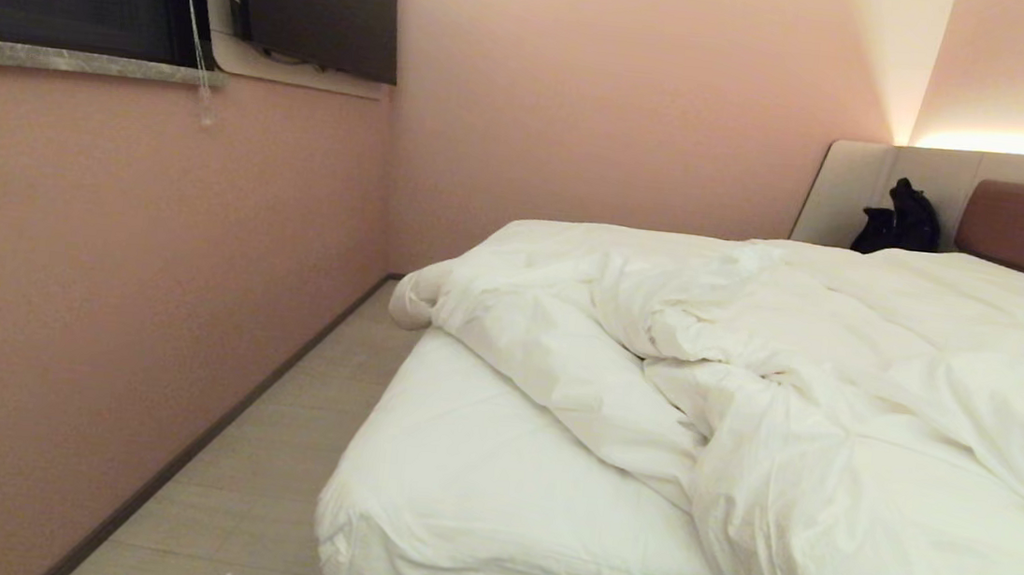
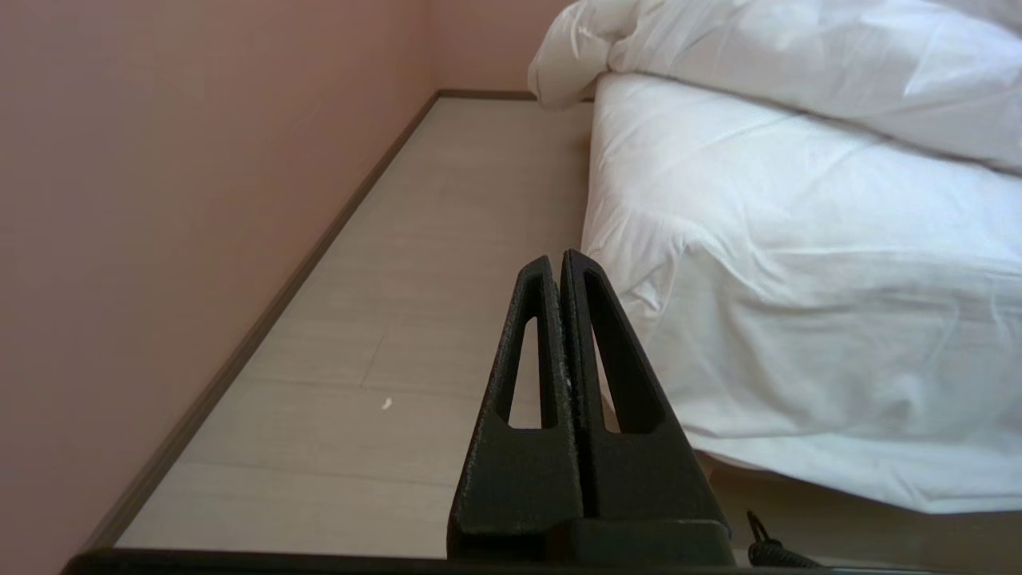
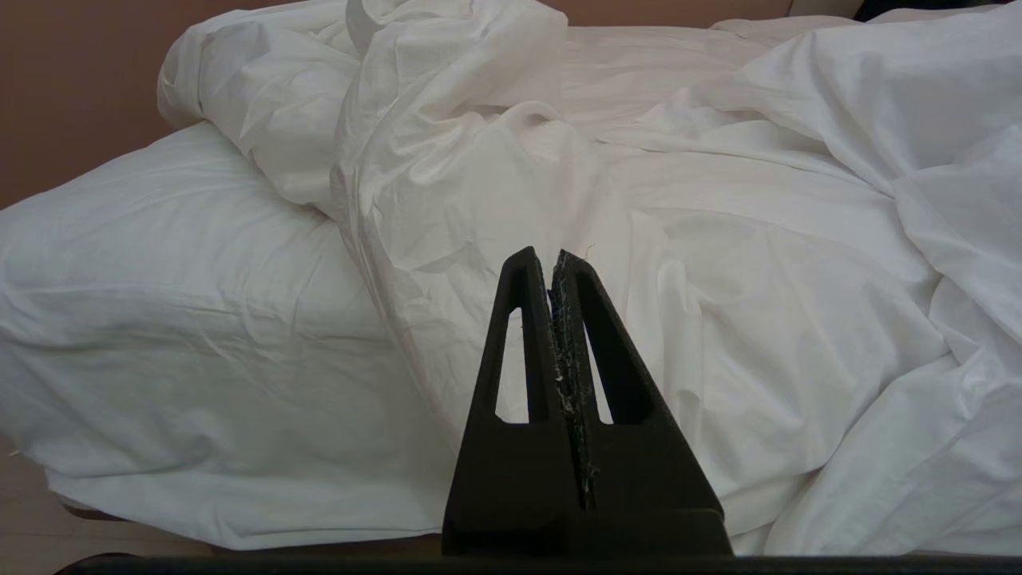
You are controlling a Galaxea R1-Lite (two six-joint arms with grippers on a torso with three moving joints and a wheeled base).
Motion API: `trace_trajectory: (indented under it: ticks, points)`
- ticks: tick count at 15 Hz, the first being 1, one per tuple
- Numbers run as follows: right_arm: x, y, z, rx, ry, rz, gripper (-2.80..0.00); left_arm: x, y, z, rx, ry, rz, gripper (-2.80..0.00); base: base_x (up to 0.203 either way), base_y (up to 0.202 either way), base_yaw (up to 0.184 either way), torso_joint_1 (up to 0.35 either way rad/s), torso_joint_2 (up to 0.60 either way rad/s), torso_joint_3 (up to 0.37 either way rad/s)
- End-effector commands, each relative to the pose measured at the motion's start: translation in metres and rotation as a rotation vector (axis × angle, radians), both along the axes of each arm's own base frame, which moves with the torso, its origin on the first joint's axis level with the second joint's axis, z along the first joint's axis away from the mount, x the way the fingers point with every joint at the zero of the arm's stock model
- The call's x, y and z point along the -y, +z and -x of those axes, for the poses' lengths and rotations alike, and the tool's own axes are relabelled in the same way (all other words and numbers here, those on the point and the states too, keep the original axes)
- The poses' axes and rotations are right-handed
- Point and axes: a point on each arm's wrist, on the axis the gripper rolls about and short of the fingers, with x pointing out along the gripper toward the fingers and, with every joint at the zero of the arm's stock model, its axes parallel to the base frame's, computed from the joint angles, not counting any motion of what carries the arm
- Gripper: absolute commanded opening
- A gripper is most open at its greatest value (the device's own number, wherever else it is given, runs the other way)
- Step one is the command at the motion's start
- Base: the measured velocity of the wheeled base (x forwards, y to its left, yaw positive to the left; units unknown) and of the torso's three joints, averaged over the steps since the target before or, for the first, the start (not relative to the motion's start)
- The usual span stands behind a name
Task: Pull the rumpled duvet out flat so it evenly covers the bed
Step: Hold the folded corner of the quilt
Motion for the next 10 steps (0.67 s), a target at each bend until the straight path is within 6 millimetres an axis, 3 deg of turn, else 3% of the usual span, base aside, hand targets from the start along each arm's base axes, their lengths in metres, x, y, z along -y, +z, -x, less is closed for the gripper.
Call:
trace_trajectory:
  ticks: [1, 3, 5, 8, 10]
  points:
    - [0.000, 0.000, 0.000, -0.002, 0.000, 0.000, -2.80, 0.000, 0.003, 0.001, 0.009, -0.001, 0.000, -2.80, 0.000, 0.000, 0.000, 0.000, 0.00, 0.000]
    - [0.000, 0.000, 0.000, -0.001, 0.000, 0.000, -2.80, 0.000, 0.011, 0.004, 0.033, -0.008, 0.005, -2.80, 0.000, 0.000, 0.000, 0.000, 0.00, 0.000]
    - [0.000, 0.000, 0.000, 0.001, 0.000, 0.000, -2.80, 0.001, 0.042, 0.009, 0.076, -0.025, 0.032, -2.80, 0.000, 0.000, 0.000, 0.000, 0.00, 0.000]
    - [0.000, 0.000, 0.000, 0.001, 0.000, 0.000, -2.80, 0.002, 0.086, -0.008, -0.002, -0.085, 0.117, -2.80, 0.000, 0.000, 0.000, 0.000, 0.00, 0.000]
    - [0.000, 0.000, 0.000, 0.001, 0.000, 0.000, -2.80, 0.004, 0.114, -0.031, -0.080, -0.152, 0.167, -2.80, 0.000, 0.000, 0.000, 0.000, 0.00, 0.000]
